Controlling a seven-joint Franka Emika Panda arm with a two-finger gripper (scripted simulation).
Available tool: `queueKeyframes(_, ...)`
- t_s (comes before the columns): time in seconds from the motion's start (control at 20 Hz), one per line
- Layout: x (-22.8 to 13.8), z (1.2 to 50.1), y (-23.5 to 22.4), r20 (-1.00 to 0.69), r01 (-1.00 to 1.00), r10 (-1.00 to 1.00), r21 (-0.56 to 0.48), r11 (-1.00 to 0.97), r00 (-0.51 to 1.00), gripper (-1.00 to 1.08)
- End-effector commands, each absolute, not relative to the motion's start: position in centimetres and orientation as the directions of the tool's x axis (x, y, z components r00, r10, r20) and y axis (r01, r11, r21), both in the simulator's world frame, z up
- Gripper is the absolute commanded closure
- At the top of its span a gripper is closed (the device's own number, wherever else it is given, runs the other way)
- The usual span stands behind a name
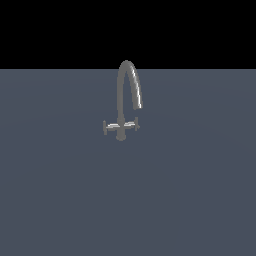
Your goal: Turn on the faucet by rotating a designated handle.
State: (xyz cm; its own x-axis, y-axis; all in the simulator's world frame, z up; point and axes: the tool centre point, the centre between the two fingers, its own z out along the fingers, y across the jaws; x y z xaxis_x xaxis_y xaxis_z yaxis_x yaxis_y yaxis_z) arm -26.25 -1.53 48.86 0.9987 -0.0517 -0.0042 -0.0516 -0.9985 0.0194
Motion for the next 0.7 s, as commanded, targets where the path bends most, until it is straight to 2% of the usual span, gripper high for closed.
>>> queueKeyframes(0.0,-26.0,47.5,-1.7,-0.028,-0.045,-0.046,0.033,-0.998,0.999,0.42)
queueKeyframes(0.05,-25.9,46.1,0.2,-0.072,0.019,0.014,0.068,-0.997,0.997,0.31)
queueKeyframes(0.15,-26.4,45.2,-3.0,-0.111,-0.1,-0.105,0.055,-0.993,0.988,0.24)
queueKeyframes(0.2,-26.2,43.9,-2.4,-0.129,-0.063,-0.073,0.082,-0.995,0.989,0.12)
queueKeyframes(0.25,-25.2,43.6,0.2,-0.114,-0.021,-0.031,0.087,-0.996,0.993,0.03)
queueKeyframes(0.3,-25.4,41.6,-2.3,-0.138,-0.086,-0.094,0.062,-0.994,0.986,0.0)
queueKeyframes(0.35,-25.4,39.5,1.2,-0.19,-0.001,-0.009,0.043,-0.999,0.982,0.04)
queueKeyframes(0.4,-25.4,39.5,1.2,-0.19,-0.001,-0.009,0.043,-0.999,0.982,0.04)
queueKeyframes(0.45,-25.0,38.2,-1.1,-0.201,-0.067,-0.069,0.016,-0.998,0.977,-0.04)
queueKeyframes(0.55,-25.4,34.2,0.4,-0.251,-0.031,-0.047,0.068,-0.997,0.967,-0.02)
queueKeyframes(0.65,-25.3,31.1,1.8,-0.286,0.047,0.013,0.112,-0.993,0.958,0.15)
